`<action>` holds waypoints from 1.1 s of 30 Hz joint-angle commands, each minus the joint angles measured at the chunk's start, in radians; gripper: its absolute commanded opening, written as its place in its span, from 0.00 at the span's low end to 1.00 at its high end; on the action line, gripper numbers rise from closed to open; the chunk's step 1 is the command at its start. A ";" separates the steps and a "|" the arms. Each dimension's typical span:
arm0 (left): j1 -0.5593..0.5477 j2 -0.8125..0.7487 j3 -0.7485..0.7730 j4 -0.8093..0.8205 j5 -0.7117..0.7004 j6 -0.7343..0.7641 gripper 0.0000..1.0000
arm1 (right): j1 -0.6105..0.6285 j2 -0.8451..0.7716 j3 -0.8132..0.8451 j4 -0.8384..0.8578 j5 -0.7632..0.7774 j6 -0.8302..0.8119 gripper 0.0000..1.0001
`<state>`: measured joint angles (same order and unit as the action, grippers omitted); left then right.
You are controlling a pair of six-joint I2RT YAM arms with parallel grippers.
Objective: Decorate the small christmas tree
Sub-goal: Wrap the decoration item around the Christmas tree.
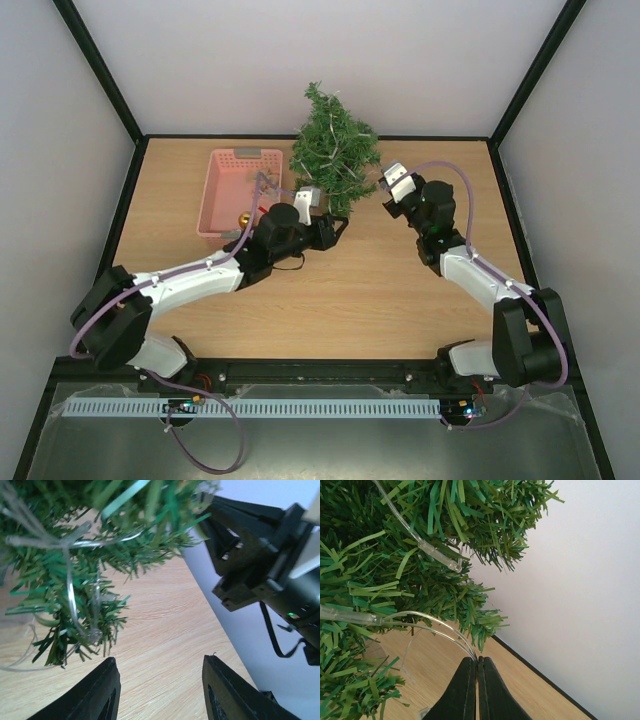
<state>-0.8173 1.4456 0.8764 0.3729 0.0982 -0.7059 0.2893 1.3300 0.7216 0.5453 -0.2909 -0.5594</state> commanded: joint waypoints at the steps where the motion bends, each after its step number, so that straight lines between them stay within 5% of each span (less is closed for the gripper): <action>1: -0.021 0.039 0.009 0.020 -0.091 -0.111 0.48 | -0.001 -0.027 -0.021 0.064 -0.025 0.032 0.02; 12: 0.000 0.145 0.055 0.042 -0.180 -0.177 0.52 | 0.001 -0.064 -0.055 0.090 -0.042 0.101 0.02; 23: 0.090 0.140 0.067 0.061 -0.205 -0.146 0.15 | 0.013 -0.142 -0.125 0.082 -0.033 0.171 0.02; 33: 0.172 0.148 0.080 0.054 -0.185 -0.094 0.06 | 0.019 -0.059 -0.042 0.088 0.028 0.062 0.02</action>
<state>-0.6704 1.5909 0.9192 0.4057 -0.0860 -0.8406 0.3035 1.2419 0.6209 0.5892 -0.3191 -0.4339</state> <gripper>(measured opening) 0.069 0.017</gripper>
